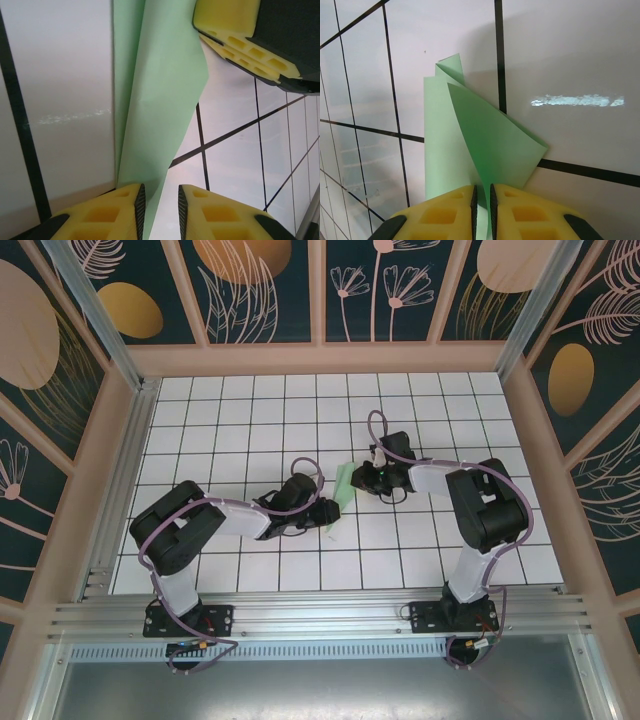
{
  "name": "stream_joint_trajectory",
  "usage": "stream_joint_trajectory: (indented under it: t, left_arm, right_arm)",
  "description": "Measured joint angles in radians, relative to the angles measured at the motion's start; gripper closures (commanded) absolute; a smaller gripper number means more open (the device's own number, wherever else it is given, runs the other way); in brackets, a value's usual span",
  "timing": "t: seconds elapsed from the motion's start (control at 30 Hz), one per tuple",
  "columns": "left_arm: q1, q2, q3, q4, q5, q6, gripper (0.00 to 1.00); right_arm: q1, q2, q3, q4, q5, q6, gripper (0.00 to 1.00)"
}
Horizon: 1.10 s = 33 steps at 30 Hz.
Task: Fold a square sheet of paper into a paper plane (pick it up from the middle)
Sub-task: Fold the wing for the fifth time at the center of the table.
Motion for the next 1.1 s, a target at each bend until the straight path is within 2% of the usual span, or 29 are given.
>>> stream_joint_trajectory:
  t: [0.33, 0.53, 0.63, 0.93, 1.03, 1.1]
  left_arm:
    - [0.0, -0.006, -0.016, 0.043, 0.008, -0.037, 0.68]
    - [0.0, -0.032, -0.032, 0.053, -0.001, -0.052, 0.64]
    - [0.0, -0.051, -0.036, 0.063, -0.006, -0.059, 0.63]
    - [0.0, -0.111, -0.093, 0.088, -0.062, -0.081, 0.58]
    - [0.0, -0.134, -0.124, 0.098, -0.075, -0.093, 0.59]
    - [0.0, -0.138, -0.146, 0.119, -0.074, -0.103, 0.61]
  right_arm:
    - [-0.002, -0.001, -0.008, 0.037, -0.059, -0.001, 0.69]
    - [-0.002, -0.05, -0.07, 0.041, -0.115, -0.031, 0.54]
    - [-0.002, -0.094, -0.102, 0.041, -0.142, -0.042, 0.51]
    - [0.034, -0.114, -0.111, 0.045, -0.153, -0.054, 0.54]
    - [0.048, -0.114, -0.111, 0.045, -0.153, -0.06, 0.61]
    - [0.054, -0.113, -0.11, 0.045, -0.153, -0.069, 0.69]
